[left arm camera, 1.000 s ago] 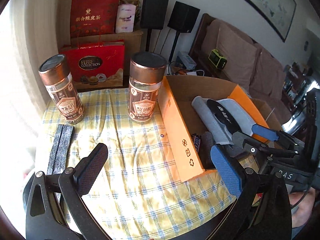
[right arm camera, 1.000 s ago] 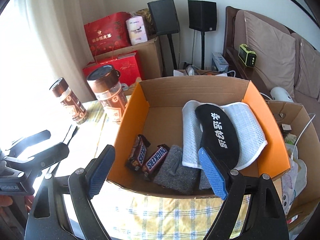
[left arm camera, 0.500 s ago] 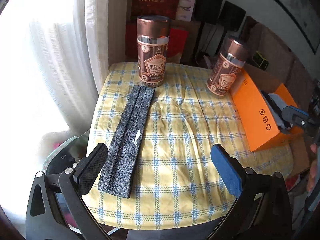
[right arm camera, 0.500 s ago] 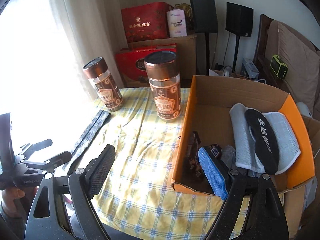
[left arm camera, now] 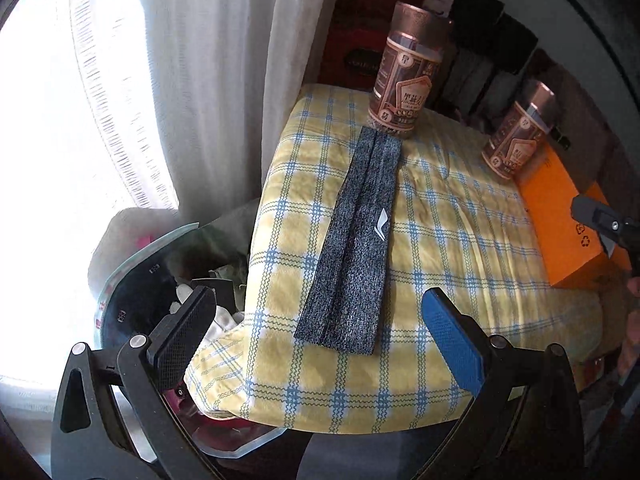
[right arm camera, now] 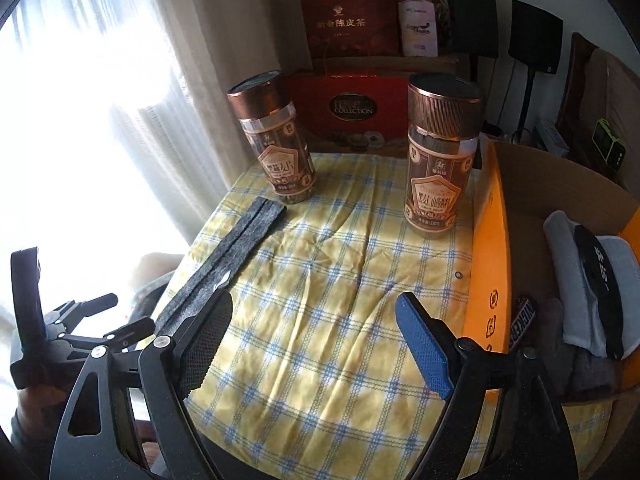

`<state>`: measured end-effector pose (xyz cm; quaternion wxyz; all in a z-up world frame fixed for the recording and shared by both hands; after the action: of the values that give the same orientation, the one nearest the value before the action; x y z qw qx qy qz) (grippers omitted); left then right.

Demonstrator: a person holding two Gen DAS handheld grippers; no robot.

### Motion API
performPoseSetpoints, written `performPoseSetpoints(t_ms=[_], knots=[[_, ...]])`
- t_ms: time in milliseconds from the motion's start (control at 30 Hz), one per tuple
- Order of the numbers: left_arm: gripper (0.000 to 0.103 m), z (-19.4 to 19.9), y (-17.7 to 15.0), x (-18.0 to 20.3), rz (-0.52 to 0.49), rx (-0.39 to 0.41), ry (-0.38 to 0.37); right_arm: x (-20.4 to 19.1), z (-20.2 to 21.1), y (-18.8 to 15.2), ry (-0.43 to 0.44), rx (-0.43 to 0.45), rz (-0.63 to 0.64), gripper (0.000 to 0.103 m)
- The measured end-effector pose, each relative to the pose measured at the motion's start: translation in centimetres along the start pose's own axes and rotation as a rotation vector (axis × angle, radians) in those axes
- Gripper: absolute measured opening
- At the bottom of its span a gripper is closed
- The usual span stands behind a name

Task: Organize objects
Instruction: 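Withdraw both tools from the box toward the grey knit strip, then close both tools together on the grey knit strip's end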

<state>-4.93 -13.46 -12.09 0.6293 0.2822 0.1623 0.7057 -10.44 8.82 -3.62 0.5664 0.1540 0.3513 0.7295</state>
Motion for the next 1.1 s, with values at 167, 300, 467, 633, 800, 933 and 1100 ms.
performPoseSetpoints(t_ms=[167, 300, 467, 633, 800, 933, 1100], knots=[[0.103, -0.9, -1.0, 0.3, -0.019, -0.022, -0.020, -1.2, -2.2, 0.7, 0.035, -0.014, -0.011, 0.081], [0.103, -1.6, -1.6, 0.4, -0.027, -0.036, -0.024, -1.6, -4.0, 1.6, 0.041, -0.025, -0.010, 0.076], [0.099, -2.0, -1.6, 0.2, -0.011, -0.027, -0.037, -2.5, -6.4, 2.7, 0.044, -0.039, 0.003, 0.069], [0.086, -2.2, -1.9, 0.3, 0.003, -0.024, -0.065, -3.1, -9.1, 4.1, 0.055, -0.031, -0.012, 0.065], [0.078, -2.8, -2.2, 0.6, 0.007, -0.029, -0.080, -3.6, -12.8, 5.0, 0.087, -0.067, -0.056, 0.052], [0.074, -3.0, -2.0, 0.6, 0.002, -0.009, -0.077, -4.3, -15.2, 5.2, 0.091, -0.080, -0.080, 0.048], [0.055, -3.0, -1.7, 0.3, 0.013, -0.001, -0.093, -4.6, -17.6, 4.9, 0.100, -0.079, -0.118, 0.041]])
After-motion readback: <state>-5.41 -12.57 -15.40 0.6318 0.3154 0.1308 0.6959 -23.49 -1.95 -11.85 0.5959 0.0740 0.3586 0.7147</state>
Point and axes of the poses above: each gripper's, at about its wrist camera, not at the fingertips, and z roughly against the way its jaws point, x to its right, y to its top, the point moved 5 cm from there along -z, roughly the way its jaws point, and after that the axes turned 4 degrees about x, right-handed, at the moved point
